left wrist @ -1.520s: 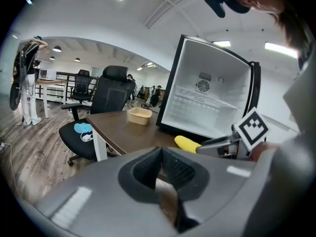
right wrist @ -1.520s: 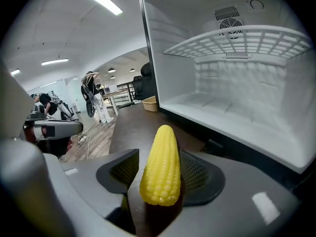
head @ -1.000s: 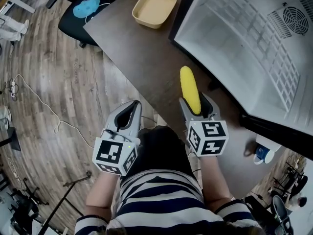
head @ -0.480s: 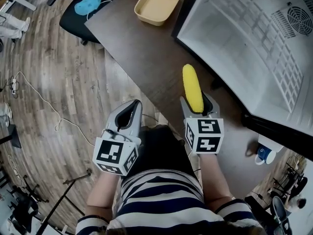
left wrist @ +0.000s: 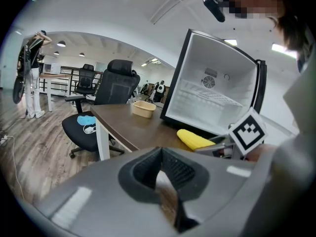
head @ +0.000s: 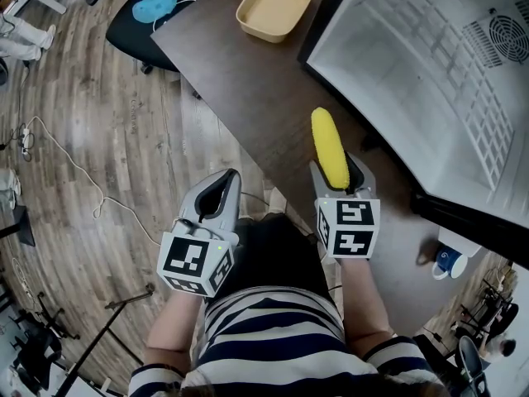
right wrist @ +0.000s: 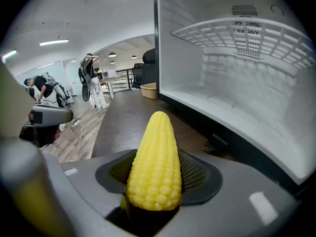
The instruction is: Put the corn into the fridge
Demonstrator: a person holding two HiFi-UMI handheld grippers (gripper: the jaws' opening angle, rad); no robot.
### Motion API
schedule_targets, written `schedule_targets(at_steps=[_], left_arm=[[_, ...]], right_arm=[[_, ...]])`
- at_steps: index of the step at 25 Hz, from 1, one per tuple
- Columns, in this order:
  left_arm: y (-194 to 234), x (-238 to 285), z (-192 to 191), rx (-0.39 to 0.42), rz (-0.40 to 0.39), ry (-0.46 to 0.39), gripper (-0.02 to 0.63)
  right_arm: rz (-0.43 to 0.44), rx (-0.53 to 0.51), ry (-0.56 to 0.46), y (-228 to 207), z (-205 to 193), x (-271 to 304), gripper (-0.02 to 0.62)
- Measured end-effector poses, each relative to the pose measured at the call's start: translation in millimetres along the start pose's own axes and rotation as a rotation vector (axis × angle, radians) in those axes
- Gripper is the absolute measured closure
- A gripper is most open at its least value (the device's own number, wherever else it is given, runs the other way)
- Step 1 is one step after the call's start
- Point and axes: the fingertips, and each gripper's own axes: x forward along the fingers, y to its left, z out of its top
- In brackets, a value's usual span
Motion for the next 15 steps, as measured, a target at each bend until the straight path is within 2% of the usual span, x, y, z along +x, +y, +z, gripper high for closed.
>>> schedule_targets(at_steps=[7, 15], left_arm=[[1, -9, 0, 0.000, 0.003, -0.012, 0.606], [2, -22, 3, 0.009, 0.008, -0.029, 0.606]], right_arm=[[0.054, -0.025, -0.030, 16, 4, -6, 0.339], [0.089, 0.012, -0.067, 26, 6, -19, 0.339]])
